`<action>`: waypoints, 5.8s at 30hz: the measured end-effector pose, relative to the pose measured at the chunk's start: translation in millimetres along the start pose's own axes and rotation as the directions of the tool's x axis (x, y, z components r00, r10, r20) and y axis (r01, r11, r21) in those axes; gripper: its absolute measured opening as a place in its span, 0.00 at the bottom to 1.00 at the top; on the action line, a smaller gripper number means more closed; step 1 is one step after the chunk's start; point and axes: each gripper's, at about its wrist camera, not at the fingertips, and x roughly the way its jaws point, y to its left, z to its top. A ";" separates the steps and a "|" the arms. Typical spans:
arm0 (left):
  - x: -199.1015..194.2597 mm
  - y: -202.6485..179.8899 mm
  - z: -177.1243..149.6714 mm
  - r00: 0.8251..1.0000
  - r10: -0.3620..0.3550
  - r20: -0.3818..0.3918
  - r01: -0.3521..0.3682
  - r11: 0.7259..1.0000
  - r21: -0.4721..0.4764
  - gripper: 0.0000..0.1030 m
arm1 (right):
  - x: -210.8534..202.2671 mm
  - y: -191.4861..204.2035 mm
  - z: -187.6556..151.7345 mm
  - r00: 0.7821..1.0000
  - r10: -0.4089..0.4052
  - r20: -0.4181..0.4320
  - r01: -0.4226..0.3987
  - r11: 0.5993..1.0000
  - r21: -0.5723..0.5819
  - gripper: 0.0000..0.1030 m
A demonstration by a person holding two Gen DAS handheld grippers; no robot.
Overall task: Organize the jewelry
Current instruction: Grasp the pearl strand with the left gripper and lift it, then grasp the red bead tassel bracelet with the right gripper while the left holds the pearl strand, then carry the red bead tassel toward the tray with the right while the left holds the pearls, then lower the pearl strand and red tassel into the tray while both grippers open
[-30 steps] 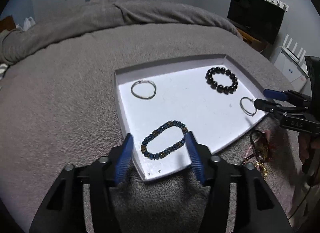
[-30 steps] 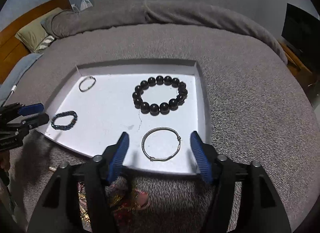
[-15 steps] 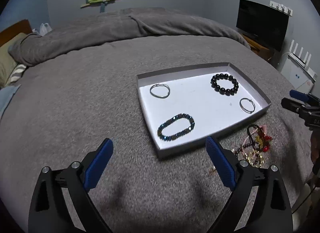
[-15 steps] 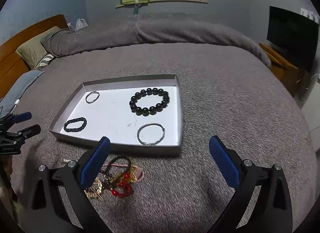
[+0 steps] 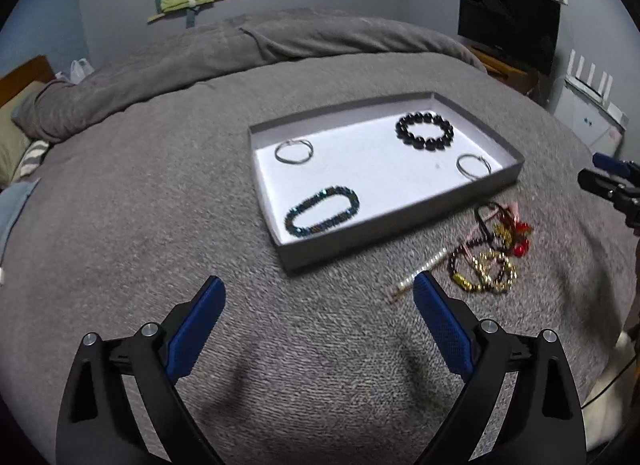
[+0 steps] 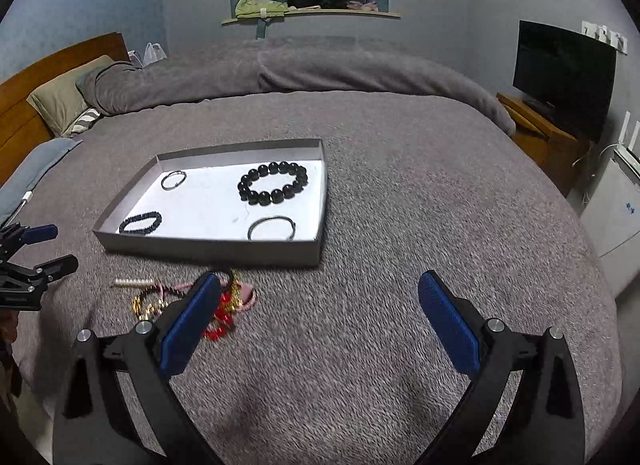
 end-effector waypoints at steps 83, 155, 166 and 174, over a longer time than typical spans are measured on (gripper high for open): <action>35.0 -27.9 -28.9 0.986 -0.158 -0.058 0.162 0.984 0.075 0.06 | 3.6 24.2 -28.5 0.979 0.192 -0.067 -0.197 0.977 -0.076 0.08; -28.1 11.0 20.7 0.985 -0.144 0.098 0.146 0.989 -0.012 0.06 | -35.9 12.7 36.4 0.975 0.170 0.140 -0.169 0.985 -0.021 0.08; -2.8 30.9 45.8 0.988 -0.129 0.081 0.131 0.991 -0.019 0.06 | -8.1 19.4 62.2 0.975 0.164 0.152 -0.163 0.986 -0.019 0.08; 37.8 28.3 70.9 0.992 -0.124 0.023 0.124 0.992 0.001 0.06 | 25.4 39.9 72.8 0.968 0.226 0.111 -0.225 0.974 -0.020 0.08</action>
